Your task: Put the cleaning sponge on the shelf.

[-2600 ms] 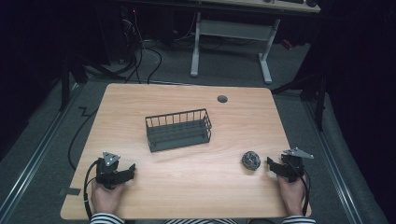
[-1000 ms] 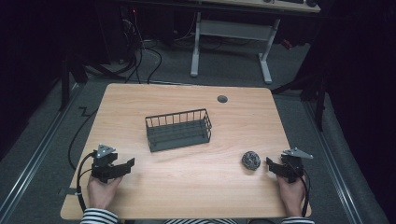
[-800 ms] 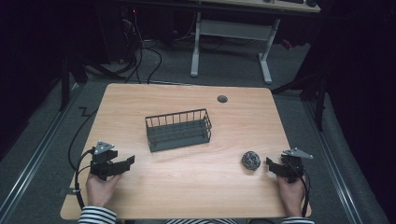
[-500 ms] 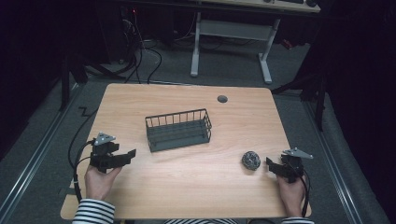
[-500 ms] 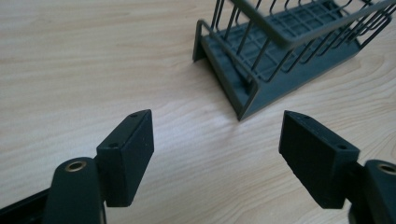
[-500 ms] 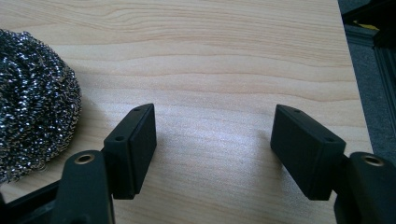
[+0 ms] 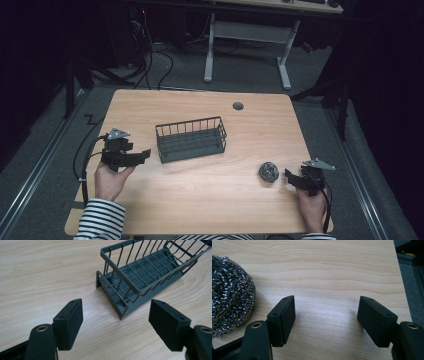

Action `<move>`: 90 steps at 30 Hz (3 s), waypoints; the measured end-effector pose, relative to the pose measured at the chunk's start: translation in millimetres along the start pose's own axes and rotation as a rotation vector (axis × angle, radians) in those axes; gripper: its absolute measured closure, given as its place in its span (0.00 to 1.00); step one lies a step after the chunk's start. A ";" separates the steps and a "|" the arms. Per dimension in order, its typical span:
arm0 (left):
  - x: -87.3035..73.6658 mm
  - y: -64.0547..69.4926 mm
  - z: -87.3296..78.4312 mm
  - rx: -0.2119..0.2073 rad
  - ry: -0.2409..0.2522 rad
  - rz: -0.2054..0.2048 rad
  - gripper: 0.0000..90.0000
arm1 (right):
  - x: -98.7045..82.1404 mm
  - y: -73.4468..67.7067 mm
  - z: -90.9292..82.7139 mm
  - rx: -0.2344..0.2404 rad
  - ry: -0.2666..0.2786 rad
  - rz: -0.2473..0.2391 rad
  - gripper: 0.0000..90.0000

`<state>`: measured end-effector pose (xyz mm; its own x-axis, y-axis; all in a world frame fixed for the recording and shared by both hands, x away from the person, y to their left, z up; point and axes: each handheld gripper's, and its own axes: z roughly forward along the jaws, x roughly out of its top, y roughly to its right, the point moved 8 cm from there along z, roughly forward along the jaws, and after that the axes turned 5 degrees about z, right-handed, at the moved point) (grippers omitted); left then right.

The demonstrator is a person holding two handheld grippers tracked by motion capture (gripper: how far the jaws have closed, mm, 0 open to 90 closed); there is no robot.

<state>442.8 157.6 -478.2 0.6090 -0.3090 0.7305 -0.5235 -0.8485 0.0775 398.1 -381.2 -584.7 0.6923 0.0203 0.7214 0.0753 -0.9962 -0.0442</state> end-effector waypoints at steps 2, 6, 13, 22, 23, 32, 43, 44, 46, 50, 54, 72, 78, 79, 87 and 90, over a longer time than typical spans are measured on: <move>5.1 0.6 2.5 0.000 -0.011 0.007 0.31 | 0.1 -0.1 0.1 0.001 0.002 0.000 0.35; 14.6 2.1 8.6 -0.006 -0.030 0.020 0.31 | 0.1 -0.1 0.2 0.002 0.002 -0.001 0.34; 30.1 5.2 19.9 -0.001 -0.075 0.058 0.33 | 0.0 -0.4 0.2 0.002 0.002 -0.002 0.34; 48.8 8.3 37.9 0.007 -0.134 0.093 0.34 | 0.0 -0.5 0.1 0.003 0.002 -0.001 0.34; 50.0 8.5 40.0 0.005 -0.140 0.090 0.34 | 0.0 -0.4 0.2 0.002 0.002 -0.002 0.34; 52.8 7.0 60.1 0.046 -0.207 0.106 0.36 | 0.0 -0.5 0.2 0.002 0.002 -0.003 0.34; 46.7 3.9 74.5 0.054 -0.257 0.112 0.42 | 0.0 -0.5 0.2 0.003 0.002 -0.003 0.34; 46.2 4.2 75.3 0.057 -0.260 0.114 0.44 | 0.0 -0.6 0.2 0.003 0.002 -0.003 0.34; 44.9 4.9 76.4 0.061 -0.269 0.118 0.44 | 0.0 -0.6 0.2 0.003 0.002 -0.003 0.34; 43.9 7.3 78.7 0.060 -0.275 0.127 0.49 | 0.0 -0.6 0.2 0.003 0.002 -0.004 0.34; 42.9 9.3 80.3 0.058 -0.278 0.136 0.51 | 0.0 -0.6 0.2 0.003 0.002 -0.003 0.34; 33.2 12.5 81.3 0.059 -0.273 0.146 0.65 | -0.2 -0.7 0.0 0.003 0.001 -0.002 0.33; 31.0 14.1 78.9 0.056 -0.257 0.145 0.66 | -0.2 -0.8 0.0 0.003 0.001 -0.003 0.33; 30.6 14.4 78.4 0.055 -0.255 0.149 0.66 | -0.2 -0.8 0.0 0.003 0.001 -0.003 0.33; 27.4 19.5 75.6 0.047 -0.244 0.162 0.67 | -0.3 -0.9 -0.1 0.003 0.001 -0.003 0.33; 26.7 22.0 74.8 0.047 -0.245 0.169 0.67 | -0.3 -0.9 -0.1 0.003 0.001 -0.003 0.33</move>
<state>492.2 98.5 -507.7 0.6442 -0.5371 0.5446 -0.6048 -0.7935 -0.0672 397.8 -380.3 -584.9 0.6913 0.0233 0.7222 0.0799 -0.9958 -0.0443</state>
